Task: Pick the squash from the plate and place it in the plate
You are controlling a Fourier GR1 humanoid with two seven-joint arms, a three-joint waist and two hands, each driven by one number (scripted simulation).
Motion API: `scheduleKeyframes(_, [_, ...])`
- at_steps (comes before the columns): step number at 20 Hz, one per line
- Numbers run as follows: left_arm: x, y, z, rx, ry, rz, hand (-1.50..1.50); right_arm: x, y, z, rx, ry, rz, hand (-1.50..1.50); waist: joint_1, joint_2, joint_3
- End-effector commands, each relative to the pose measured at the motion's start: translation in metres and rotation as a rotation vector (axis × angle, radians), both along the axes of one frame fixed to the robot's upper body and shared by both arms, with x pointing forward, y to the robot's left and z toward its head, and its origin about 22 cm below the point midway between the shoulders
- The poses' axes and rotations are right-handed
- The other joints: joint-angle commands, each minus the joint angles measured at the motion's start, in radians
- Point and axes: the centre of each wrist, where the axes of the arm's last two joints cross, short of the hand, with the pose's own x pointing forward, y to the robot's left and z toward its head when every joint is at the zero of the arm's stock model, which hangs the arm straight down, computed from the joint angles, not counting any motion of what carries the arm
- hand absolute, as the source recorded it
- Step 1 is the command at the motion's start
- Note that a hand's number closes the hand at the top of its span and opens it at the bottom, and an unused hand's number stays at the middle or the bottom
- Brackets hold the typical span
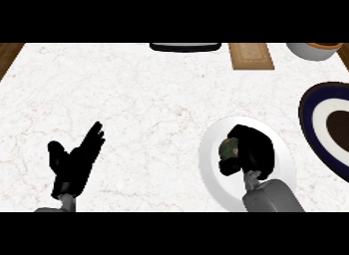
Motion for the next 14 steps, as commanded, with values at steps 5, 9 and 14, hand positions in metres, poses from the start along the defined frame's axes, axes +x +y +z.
scheduleKeyframes(5, [-0.012, -0.005, 0.009, 0.001, 0.030, -0.013, 0.00, -0.016, -0.006, -0.012, -0.088, -0.101, 0.019, 1.50, -0.001, 0.005, -0.003])
scheduleKeyframes(9, [-0.011, 0.004, -0.005, -0.006, 0.054, 0.014, 0.00, -0.086, 0.022, -0.002, 0.031, -0.214, 0.249, 1.50, -0.021, -0.001, -0.004])
scheduleKeyframes(14, [-0.006, 0.006, -0.004, -0.008, 0.043, 0.026, 0.00, -0.126, 0.021, 0.032, 0.152, -0.558, 0.374, 1.50, -0.042, -0.006, -0.003])
